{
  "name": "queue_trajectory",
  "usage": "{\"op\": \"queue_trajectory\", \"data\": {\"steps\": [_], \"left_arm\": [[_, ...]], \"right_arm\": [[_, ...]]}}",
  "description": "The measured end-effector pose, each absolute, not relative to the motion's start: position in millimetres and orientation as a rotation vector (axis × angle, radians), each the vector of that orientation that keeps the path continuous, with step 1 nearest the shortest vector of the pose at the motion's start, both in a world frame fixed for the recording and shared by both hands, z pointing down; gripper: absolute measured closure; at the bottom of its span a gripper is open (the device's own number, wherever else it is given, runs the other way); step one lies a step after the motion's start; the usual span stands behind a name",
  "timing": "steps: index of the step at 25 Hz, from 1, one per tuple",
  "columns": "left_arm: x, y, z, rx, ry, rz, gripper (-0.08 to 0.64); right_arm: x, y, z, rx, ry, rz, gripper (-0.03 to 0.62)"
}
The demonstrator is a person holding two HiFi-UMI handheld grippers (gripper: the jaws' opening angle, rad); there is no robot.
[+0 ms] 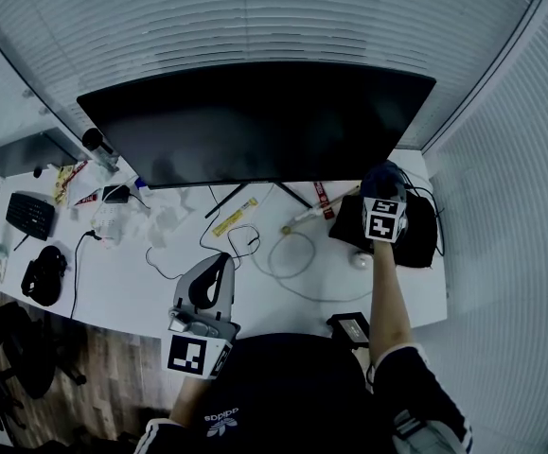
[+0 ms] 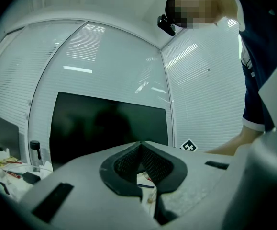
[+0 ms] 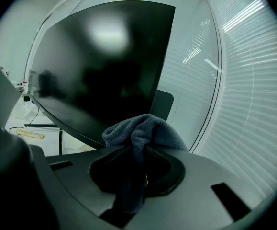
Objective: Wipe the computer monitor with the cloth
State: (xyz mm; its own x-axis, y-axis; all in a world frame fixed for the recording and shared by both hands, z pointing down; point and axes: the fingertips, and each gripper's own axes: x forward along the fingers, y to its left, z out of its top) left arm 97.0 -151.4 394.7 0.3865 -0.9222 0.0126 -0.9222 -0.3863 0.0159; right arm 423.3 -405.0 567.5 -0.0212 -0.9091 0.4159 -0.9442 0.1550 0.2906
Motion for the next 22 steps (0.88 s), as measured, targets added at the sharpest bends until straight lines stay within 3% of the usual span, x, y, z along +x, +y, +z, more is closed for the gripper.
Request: {"op": "queue_trajectory", "data": {"steps": [22], "left_arm": [[12, -157, 403, 2.576, -1.713, -0.003, 0.555]], "right_arm": [[329, -388, 565, 1.81, -1.994, 0.173, 0.546]]}}
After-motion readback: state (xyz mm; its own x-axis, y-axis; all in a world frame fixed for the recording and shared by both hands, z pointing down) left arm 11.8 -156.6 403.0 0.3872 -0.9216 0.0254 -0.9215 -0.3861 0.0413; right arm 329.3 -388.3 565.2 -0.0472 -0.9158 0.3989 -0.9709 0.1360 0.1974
